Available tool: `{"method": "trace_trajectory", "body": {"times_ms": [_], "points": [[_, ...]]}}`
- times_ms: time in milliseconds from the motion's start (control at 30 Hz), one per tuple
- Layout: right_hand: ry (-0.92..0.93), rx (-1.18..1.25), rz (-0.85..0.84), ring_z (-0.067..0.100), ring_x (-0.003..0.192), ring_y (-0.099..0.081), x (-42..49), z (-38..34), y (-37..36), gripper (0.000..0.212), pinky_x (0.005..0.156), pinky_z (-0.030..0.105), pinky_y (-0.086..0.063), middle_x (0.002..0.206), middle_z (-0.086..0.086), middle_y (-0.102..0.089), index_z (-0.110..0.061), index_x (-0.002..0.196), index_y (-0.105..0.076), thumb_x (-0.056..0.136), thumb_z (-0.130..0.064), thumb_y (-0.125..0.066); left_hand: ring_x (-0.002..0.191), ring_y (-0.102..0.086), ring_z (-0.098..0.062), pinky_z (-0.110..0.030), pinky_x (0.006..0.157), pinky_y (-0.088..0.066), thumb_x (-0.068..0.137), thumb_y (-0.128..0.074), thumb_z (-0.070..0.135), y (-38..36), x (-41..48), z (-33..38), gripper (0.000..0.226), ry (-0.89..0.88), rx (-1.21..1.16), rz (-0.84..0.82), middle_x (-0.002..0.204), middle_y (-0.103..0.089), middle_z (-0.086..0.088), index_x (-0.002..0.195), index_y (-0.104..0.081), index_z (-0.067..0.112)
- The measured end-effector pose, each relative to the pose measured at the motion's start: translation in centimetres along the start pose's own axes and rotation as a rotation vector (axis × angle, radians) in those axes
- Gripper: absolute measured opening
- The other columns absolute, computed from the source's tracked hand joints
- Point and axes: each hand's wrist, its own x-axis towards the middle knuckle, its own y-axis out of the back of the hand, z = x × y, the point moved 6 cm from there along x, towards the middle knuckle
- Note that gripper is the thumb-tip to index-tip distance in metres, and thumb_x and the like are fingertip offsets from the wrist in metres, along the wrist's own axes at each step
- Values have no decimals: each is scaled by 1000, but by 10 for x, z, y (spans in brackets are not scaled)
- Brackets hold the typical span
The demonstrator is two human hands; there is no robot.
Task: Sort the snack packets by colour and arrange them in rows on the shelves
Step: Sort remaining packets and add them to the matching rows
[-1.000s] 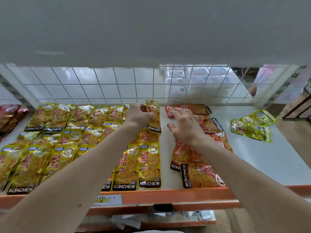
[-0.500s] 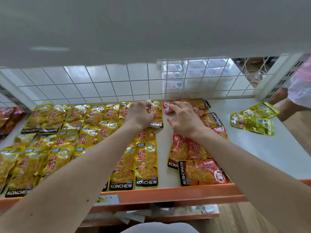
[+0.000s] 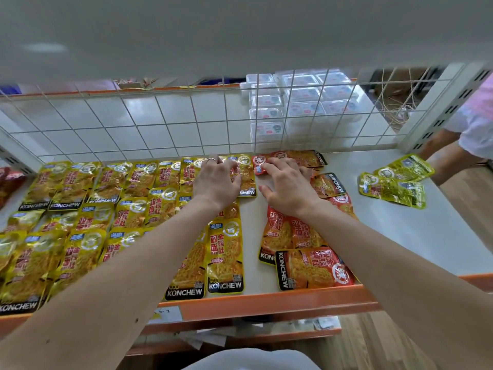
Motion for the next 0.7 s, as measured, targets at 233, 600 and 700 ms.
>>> {"method": "trace_trajectory", "body": {"times_ms": [233,600,700], "points": [[3,-120,-162,25,152,5,4,3,-15,55,116,65,3,165,-5,-10,-38,151,-24,99,-53,-34,126,-43,-28,-40,99,-43,96,-57,45,1,-3,1,42,3,86,6,129,-49,-9,134,-59,26],[28,-178,-140,17,152,3,-24,29,-4,48,119,58,2,164,-11,-12,-39,150,-25,103,-49,-25,127,-46,-29,-49,100,-44,91,-58,45,2,-38,28,47,-146,-26,45,130,-51,-8,128,-62,16],[41,-181,-164,15,152,3,-34,34,0,49,120,57,0,164,-12,-13,-39,151,-24,103,-50,-26,126,-48,-26,-47,99,-45,84,-50,55,1,-59,41,59,-257,-75,23,131,-52,-5,126,-64,17]]}}
